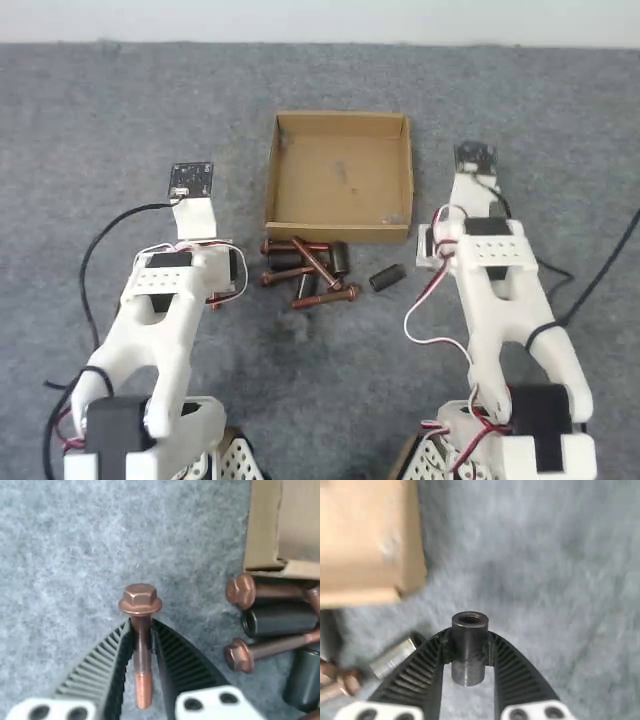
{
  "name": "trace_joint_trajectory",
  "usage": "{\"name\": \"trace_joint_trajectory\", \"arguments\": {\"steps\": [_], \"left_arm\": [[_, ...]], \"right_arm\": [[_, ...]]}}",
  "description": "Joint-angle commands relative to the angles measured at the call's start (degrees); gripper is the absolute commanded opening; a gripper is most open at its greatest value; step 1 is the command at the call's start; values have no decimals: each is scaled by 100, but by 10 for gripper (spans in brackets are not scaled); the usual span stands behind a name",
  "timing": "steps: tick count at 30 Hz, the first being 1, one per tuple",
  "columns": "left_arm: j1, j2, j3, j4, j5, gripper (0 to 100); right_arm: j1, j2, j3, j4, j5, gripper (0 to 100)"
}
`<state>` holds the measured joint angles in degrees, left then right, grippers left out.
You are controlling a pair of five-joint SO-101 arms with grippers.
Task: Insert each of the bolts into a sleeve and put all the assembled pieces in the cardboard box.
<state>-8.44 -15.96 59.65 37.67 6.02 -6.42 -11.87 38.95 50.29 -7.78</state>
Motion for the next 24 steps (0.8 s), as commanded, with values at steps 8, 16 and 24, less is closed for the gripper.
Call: {"name": "trace_joint_trajectory", "arguments": {"steps": [8,16,24], "left_arm": [[-9,-343,-4,-141,-53,10],[-9,-343,-4,-141,-53,10],[-9,-343,-4,-158,-62,11]], "right_arm": [[-716,40,-853,-2255,79,6],[-813,945,-853,-3732,44,6],[-927,1024,-448,-3934,26,6]]}}
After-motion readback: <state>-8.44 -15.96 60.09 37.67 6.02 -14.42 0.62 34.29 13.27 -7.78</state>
